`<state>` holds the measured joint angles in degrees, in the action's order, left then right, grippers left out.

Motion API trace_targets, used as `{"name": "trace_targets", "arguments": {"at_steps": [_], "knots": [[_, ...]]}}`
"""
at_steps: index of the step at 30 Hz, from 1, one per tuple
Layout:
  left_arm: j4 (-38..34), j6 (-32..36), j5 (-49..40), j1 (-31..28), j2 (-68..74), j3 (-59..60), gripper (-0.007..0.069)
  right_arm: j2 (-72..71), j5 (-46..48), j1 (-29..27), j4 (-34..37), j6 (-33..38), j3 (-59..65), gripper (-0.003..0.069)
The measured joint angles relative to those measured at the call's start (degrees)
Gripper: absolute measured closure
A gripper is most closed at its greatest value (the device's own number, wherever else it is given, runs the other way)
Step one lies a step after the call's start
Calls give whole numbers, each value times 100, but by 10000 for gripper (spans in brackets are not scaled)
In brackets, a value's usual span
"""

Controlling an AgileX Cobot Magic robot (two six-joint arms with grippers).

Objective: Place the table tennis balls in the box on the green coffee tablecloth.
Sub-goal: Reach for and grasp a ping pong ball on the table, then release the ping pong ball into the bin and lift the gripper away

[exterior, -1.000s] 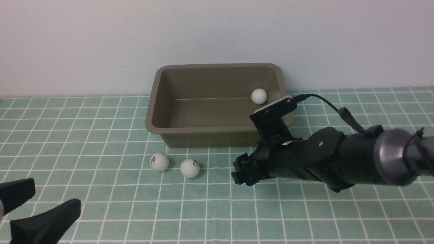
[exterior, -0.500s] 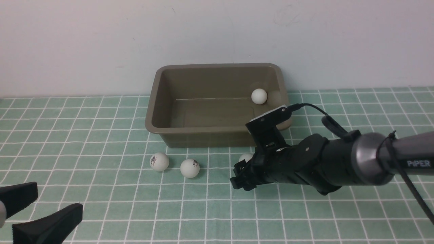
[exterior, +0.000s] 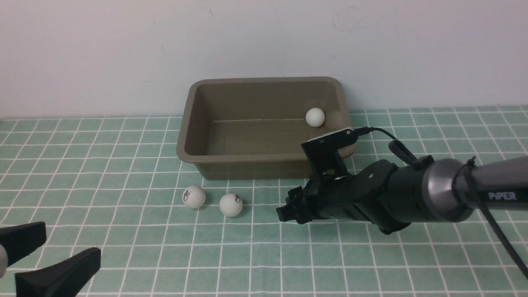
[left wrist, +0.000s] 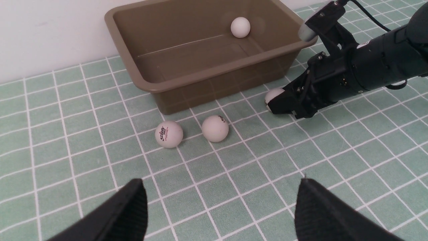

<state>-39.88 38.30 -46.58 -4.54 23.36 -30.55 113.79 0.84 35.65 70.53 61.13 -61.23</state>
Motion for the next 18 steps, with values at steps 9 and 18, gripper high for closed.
{"name": "trace_targets", "arguments": {"at_steps": [9, 18], "knots": [[0, 0, 0, 0, 0, 0, 90, -214, 296, 0, 0, 18, 56, 315], [0, 0, 0, 0, 0, 0, 90, -1595, 369, 0, 0, 31, 1149, 315]]}}
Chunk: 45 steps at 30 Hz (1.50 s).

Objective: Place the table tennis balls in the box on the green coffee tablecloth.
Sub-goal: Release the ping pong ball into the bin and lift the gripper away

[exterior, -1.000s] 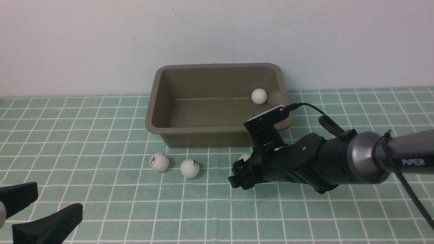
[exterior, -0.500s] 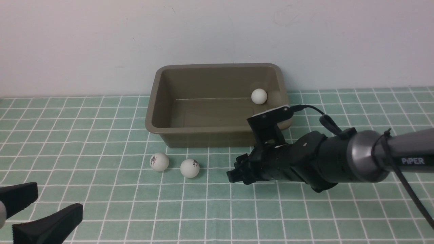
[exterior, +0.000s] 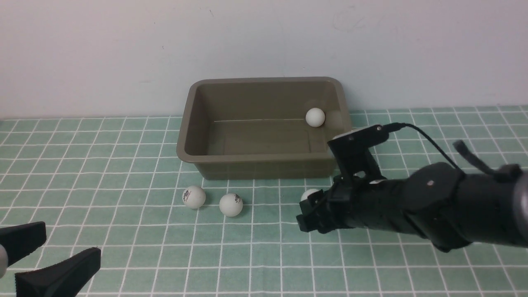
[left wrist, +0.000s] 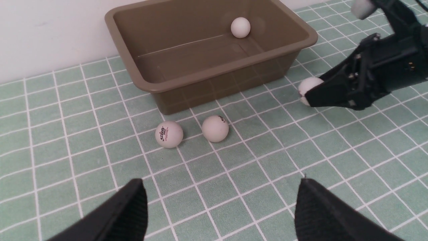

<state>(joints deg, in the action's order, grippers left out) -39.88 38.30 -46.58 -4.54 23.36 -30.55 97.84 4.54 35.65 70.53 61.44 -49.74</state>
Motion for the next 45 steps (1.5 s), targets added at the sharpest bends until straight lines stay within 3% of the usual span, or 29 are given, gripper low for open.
{"name": "trace_targets", "arguments": {"at_steps": [5, 11, 16, 25, 32, 41, 45], "knots": [[0, 0, 0, 0, 0, 0, 90, -1064, 362, 0, -6, 303, 534, 315], [-32, 0, 0, 0, 0, 0, 90, -1552, 177, 0, -6, 586, 133, 315], [-130, 0, 0, 0, 0, 0, 90, -725, -190, -125, 0, 1104, -886, 315], [-130, 0, -46, 0, 0, 0, 90, 811, -204, -776, 325, 1170, -1885, 315], [-130, 6, -112, 0, 0, 0, 90, 848, 561, -1269, 400, 1170, -1949, 315], [-130, 17, -112, 0, 0, 0, 90, 836, 896, -1347, 418, 1282, -1949, 174], [-130, 17, -116, 0, 0, 0, 90, 640, 716, -1347, 406, 1500, -1949, 162]]}}
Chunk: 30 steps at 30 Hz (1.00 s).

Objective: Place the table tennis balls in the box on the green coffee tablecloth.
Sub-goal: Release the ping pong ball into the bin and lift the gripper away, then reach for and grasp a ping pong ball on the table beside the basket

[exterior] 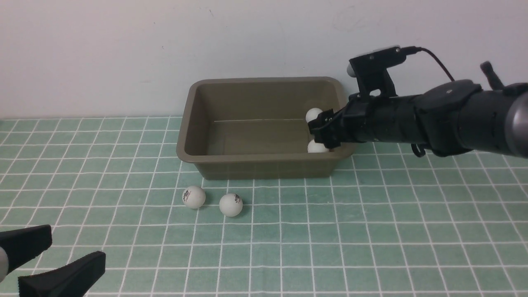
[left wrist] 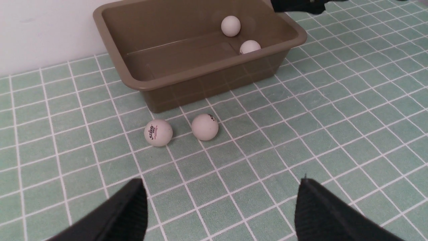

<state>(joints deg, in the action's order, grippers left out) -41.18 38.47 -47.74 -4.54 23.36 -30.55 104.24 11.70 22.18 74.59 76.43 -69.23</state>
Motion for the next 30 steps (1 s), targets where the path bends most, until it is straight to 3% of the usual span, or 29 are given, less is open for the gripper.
{"name": "trace_targets", "arguments": {"at_steps": [12, 18, 20, 24, 30], "knots": [[0, 0, 0, 0, 0, 0, 90, -1485, -30, -14, -159, 132, 0, 165], [0, 0, 0, 0, 0, 0, 90, -2381, 1137, -14, -998, -1089, 0, 207], [0, 0, 0, 0, 0, 0, 90, -2593, 2114, -14, -1689, -2000, 0, 221], [0, 0, 0, 0, 0, 0, 90, -2628, 3145, -14, -2378, -2720, 0, 225], [0, 0, 0, 0, 0, 0, 90, -2628, 4482, -14, -4393, -4350, 0, 225]]}}
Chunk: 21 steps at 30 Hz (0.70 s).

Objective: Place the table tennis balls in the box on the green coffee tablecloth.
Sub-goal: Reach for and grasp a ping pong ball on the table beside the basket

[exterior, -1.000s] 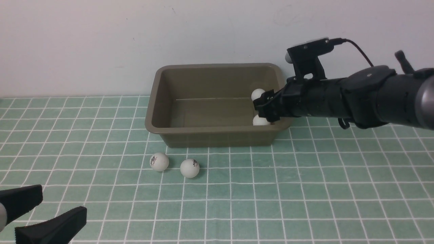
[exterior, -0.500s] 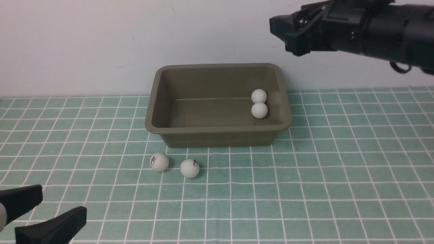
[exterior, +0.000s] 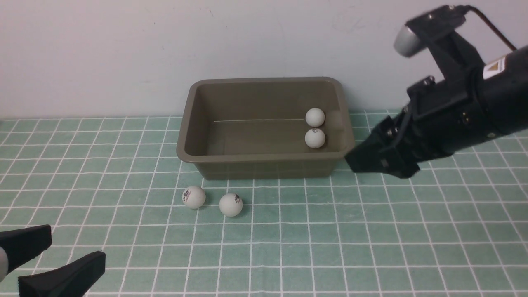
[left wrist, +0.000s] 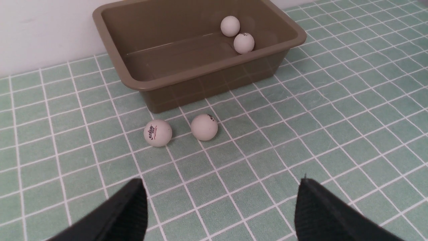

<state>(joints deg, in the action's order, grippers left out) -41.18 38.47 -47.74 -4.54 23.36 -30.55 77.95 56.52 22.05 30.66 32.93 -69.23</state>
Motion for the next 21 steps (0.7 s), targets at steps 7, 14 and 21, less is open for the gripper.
{"name": "trace_targets", "arguments": {"at_steps": [7, 14, 21], "knots": [[0, 0, 0, 0, 0, 0, 90, -198, 696, 0, -3423, -2254, 0, 227], [-71, 72, 5, 0, 86, 0, 90, -824, 1263, 0, -4741, -2957, 0, 227], [-772, 515, 20, 0, 1014, 0, 90, -1451, 1425, 0, -4852, -3061, 0, 227]]}}
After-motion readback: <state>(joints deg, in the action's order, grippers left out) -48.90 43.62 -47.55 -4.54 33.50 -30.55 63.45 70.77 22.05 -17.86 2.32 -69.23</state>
